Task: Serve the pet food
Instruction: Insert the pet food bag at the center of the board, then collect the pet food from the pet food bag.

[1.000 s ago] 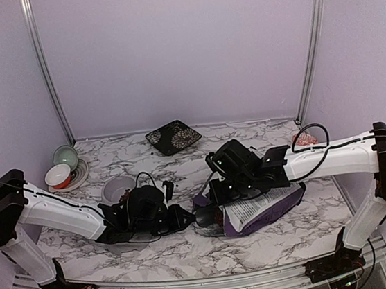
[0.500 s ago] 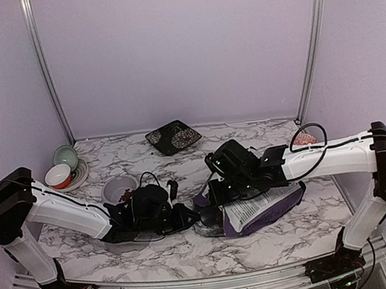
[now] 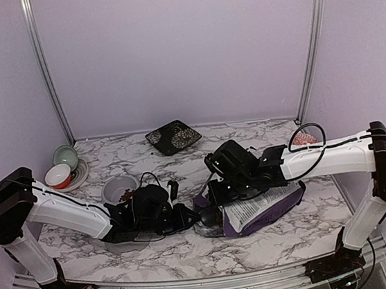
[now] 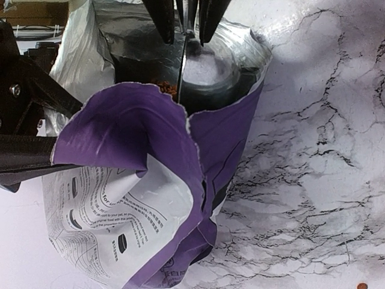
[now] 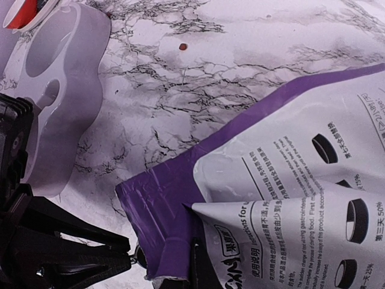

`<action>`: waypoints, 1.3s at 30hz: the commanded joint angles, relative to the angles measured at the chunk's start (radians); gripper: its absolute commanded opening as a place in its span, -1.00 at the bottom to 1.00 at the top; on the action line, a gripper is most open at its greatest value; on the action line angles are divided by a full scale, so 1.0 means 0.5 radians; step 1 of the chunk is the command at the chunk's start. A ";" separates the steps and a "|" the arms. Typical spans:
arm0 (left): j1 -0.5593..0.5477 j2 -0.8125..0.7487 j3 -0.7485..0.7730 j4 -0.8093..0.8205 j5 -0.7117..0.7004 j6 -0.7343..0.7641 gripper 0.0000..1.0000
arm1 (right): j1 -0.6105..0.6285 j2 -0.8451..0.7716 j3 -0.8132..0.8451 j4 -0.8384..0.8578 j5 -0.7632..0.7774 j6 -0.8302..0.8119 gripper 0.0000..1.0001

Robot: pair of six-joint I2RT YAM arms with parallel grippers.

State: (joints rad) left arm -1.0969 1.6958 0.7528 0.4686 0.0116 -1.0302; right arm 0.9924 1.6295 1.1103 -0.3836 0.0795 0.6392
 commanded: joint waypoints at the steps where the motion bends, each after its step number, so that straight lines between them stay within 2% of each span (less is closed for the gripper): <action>1: 0.003 0.023 0.021 0.054 0.050 -0.006 -1.00 | 0.027 0.042 0.063 -0.037 -0.042 0.010 -1.00; 23: 0.002 -0.212 -0.149 0.133 0.013 -0.093 -1.00 | 0.029 0.005 0.054 -0.040 -0.030 0.016 -1.00; 39: 0.003 -0.047 -0.092 0.210 0.072 -0.089 -1.00 | 0.031 -0.015 0.040 -0.053 -0.021 0.019 -1.00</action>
State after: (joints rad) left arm -1.0969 1.6352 0.6853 0.5240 0.0265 -1.0748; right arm 0.9924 1.6302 1.1103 -0.3836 0.0799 0.6395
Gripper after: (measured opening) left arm 0.140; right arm 0.005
